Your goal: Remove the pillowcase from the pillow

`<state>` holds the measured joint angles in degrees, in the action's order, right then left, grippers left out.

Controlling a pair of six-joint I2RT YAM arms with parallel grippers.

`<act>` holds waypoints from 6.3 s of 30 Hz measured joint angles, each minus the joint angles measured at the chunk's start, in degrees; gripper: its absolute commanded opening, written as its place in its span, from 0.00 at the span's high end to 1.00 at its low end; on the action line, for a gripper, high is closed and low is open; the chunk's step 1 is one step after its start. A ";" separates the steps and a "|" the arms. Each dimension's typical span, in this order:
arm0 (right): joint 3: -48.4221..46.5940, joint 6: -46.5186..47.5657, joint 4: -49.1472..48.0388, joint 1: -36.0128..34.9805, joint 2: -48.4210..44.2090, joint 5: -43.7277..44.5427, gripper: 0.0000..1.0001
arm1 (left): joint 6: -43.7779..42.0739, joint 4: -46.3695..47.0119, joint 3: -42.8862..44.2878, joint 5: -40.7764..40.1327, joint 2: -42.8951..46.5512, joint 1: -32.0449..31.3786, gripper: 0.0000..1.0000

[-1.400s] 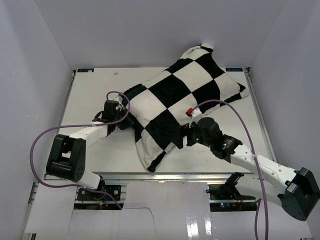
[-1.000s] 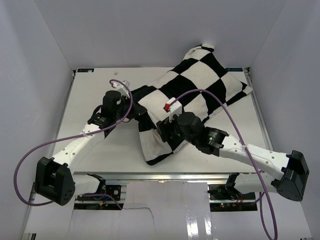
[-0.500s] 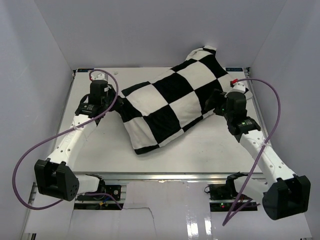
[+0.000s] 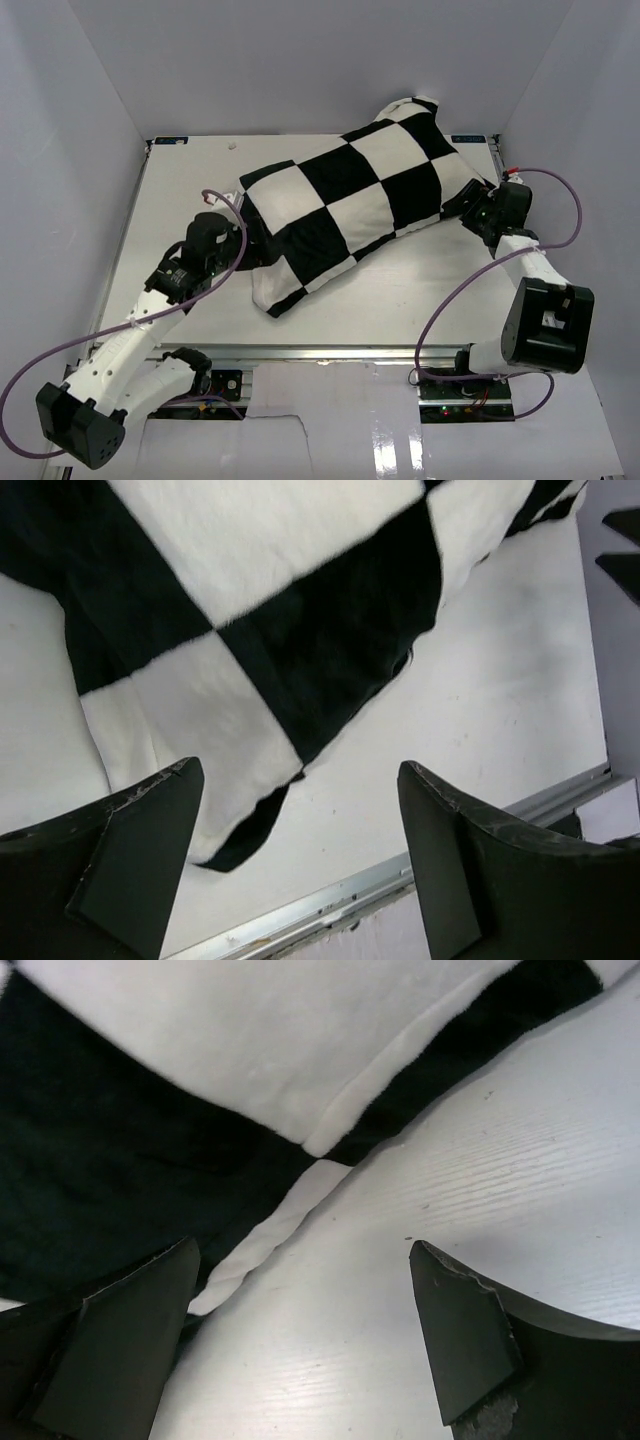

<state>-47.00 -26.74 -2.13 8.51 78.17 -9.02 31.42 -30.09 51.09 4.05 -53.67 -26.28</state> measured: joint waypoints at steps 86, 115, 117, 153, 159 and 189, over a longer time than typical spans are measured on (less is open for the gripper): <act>0.70 -27.10 -52.83 8.68 28.81 -11.96 0.92 | 8.59 3.30 6.29 -0.50 -3.08 -11.80 1.00; -18.78 -5.31 -9.46 7.04 9.07 -8.07 0.71 | 1.66 2.84 17.77 -9.66 -18.99 -3.85 0.63; -22.34 -4.94 -8.68 6.32 14.14 -10.10 0.53 | 0.74 5.18 17.40 -7.85 -23.74 0.96 0.32; -20.92 13.22 13.18 -60.76 2.23 10.36 0.22 | 1.20 9.51 -6.64 5.88 -8.09 -2.86 0.18; -18.97 12.35 12.68 -64.96 4.81 17.20 0.25 | 2.78 13.35 -10.25 5.33 -9.49 -3.17 0.39; -15.56 6.27 12.26 -60.13 5.88 33.83 0.92 | 2.95 0.90 -4.15 -17.11 -4.74 -3.56 0.24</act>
<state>-62.57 -20.47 10.13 -51.62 84.05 24.82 34.37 -29.19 46.94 -13.06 -58.41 -29.85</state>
